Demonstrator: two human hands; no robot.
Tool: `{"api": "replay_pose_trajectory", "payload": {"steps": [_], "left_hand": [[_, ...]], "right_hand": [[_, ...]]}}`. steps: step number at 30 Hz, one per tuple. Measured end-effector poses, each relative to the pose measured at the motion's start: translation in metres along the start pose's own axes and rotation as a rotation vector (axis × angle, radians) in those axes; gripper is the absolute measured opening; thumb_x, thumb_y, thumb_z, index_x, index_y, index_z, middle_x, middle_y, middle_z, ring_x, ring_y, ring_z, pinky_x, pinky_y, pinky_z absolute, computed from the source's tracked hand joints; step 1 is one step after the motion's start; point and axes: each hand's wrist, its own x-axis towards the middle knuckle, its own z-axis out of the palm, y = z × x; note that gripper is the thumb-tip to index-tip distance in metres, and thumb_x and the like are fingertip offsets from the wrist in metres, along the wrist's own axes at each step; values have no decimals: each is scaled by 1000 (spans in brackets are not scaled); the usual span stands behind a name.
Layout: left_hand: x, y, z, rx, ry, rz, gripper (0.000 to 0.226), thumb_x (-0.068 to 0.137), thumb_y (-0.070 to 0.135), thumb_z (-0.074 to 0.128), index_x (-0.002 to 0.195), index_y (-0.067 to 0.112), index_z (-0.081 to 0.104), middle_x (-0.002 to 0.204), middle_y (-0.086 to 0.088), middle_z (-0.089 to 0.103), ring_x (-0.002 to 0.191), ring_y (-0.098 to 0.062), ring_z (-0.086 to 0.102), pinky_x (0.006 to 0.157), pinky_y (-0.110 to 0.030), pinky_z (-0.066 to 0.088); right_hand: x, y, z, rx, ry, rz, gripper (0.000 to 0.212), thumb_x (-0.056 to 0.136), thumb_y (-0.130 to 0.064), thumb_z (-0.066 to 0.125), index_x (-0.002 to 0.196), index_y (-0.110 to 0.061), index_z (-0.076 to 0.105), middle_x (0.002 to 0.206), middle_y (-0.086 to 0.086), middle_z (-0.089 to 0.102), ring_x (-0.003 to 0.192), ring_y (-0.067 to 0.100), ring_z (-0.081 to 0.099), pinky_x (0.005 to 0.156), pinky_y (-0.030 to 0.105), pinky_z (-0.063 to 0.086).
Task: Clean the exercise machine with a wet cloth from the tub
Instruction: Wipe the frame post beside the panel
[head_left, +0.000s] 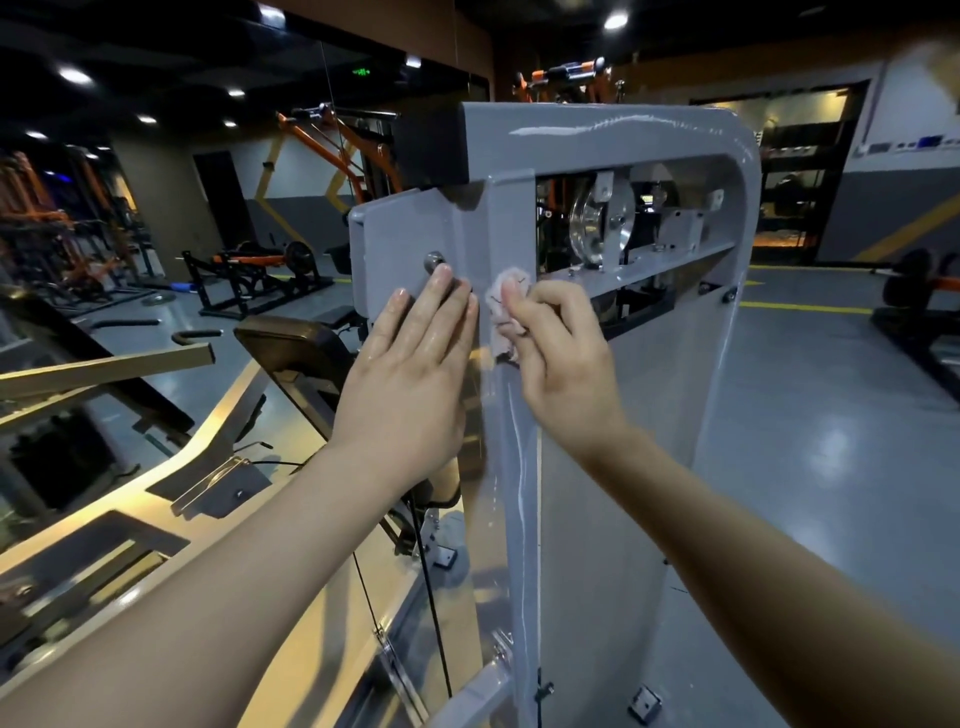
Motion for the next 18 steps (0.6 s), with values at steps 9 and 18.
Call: {"api": "replay_pose_trajectory", "payload": {"steps": [9, 18], "left_hand": [[0, -1, 7, 48, -20, 0, 88, 86, 30, 61, 161, 5, 22, 170, -12, 15, 158, -29, -7, 127, -47, -8], [-1, 0, 6, 82, -18, 7, 86, 89, 31, 52, 162, 4, 14, 171, -15, 9, 158, -30, -10, 127, -48, -10]], "right_hand": [[35, -11, 8, 14, 102, 126, 44, 103, -6, 55, 145, 4, 50, 111, 18, 46, 91, 23, 53, 80, 34, 53], [-5, 11, -7, -72, -83, 69, 38, 96, 1, 59, 133, 6, 60, 102, 14, 50, 88, 13, 45, 73, 22, 48]]}}
